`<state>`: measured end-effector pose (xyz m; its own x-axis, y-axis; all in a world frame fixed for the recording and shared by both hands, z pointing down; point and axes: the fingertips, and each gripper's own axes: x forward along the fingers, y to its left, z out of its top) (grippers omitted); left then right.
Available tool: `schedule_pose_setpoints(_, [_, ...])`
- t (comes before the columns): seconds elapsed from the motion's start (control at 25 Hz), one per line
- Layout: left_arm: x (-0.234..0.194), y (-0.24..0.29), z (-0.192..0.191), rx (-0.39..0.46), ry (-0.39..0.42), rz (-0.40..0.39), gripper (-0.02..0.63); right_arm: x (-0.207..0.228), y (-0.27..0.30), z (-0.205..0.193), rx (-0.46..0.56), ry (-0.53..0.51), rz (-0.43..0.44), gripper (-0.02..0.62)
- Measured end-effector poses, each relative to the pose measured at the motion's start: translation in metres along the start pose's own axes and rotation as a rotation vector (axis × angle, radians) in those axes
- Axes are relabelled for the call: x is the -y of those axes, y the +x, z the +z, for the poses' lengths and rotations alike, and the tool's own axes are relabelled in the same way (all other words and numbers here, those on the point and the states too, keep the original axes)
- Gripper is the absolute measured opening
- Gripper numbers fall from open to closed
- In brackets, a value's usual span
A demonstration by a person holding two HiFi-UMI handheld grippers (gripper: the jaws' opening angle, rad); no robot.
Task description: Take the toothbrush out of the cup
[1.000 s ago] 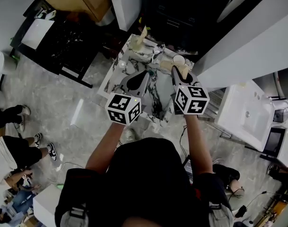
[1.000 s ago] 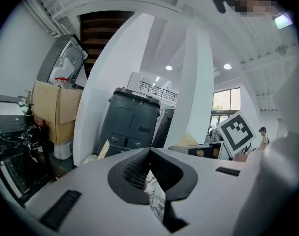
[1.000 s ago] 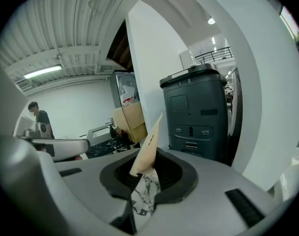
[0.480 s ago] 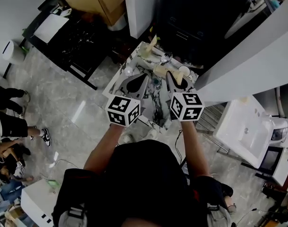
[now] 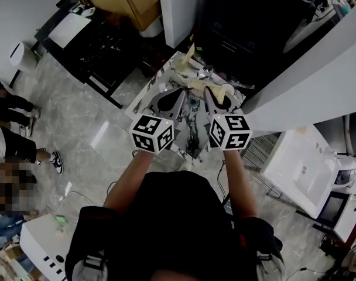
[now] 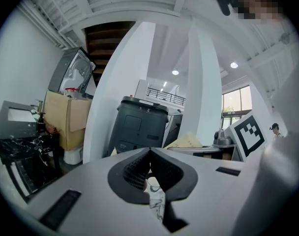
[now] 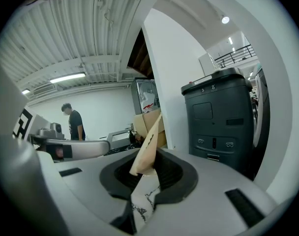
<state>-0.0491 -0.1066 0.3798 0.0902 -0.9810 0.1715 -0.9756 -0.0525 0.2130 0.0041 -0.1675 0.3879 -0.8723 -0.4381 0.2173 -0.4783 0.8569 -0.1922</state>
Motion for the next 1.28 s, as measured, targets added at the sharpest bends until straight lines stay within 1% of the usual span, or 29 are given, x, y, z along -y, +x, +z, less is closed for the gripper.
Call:
schedule_pose_setpoints(0.08, [0.001,0.002,0.001,0.003,-0.012,0.000,0.009,0.001,0.001,0.000,0.002,0.006,0.006,0.072])
schedule_pose_setpoints(0.24, [0.000,0.003,0.002,0.001,0.001,0.008,0.009,-0.001,0.004,-0.001,-0.007,0.005,0.021,0.072])
schedule_pose_setpoints(0.56, [-0.027,-0.002,0.006,0.004,-0.002,0.013,0.009,-0.011,0.023,-0.001,-0.003,0.006,0.022,0.072])
schedule_pose_setpoints(0.68, [-0.040,-0.001,0.008,0.010,-0.010,-0.010,0.009,-0.015,0.037,-0.001,-0.011,0.003,0.008,0.072])
schedule_pose_setpoints(1.04, [-0.093,0.015,0.023,-0.016,-0.007,-0.069,0.009,-0.021,0.086,0.005,-0.025,0.018,-0.061,0.072])
schedule_pose_setpoints(1.28, [-0.117,0.031,0.029,-0.038,-0.012,-0.140,0.009,-0.017,0.110,0.009,-0.034,0.027,-0.124,0.072])
